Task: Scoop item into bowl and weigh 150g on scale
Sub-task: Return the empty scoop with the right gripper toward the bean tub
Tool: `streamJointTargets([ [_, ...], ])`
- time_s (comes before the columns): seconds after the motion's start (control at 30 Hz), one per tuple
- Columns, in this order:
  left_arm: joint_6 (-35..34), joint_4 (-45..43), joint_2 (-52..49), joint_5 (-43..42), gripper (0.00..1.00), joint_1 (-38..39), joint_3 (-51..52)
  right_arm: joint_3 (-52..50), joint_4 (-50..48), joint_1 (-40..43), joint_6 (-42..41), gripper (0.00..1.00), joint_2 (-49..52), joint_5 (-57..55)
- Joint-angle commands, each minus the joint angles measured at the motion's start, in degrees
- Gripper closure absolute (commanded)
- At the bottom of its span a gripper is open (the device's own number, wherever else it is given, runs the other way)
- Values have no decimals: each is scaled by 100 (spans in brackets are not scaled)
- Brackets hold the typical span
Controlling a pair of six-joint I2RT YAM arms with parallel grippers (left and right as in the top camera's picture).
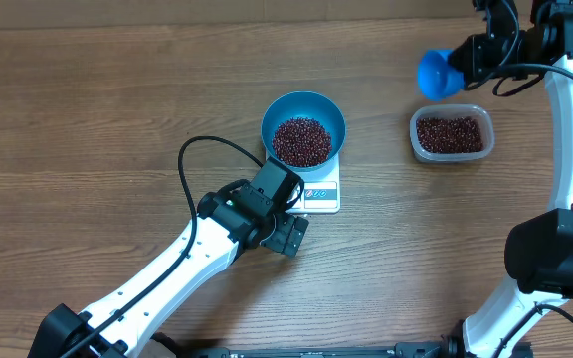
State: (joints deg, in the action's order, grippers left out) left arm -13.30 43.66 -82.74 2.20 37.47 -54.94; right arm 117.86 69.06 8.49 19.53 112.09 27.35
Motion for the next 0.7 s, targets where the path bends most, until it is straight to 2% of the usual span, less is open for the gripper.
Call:
streamJointTargets([
  [0.0, 68, -20, -9, 31, 0, 4, 4, 173, -103, -17, -2, 96, 24, 535],
  [0.4, 68, -20, -9, 33, 0, 4, 4, 173, -557, -17, 20, 96, 24, 330],
  [0.67, 68, -22, -9, 31, 0, 4, 4, 173, -509, -17, 17, 96, 24, -210],
])
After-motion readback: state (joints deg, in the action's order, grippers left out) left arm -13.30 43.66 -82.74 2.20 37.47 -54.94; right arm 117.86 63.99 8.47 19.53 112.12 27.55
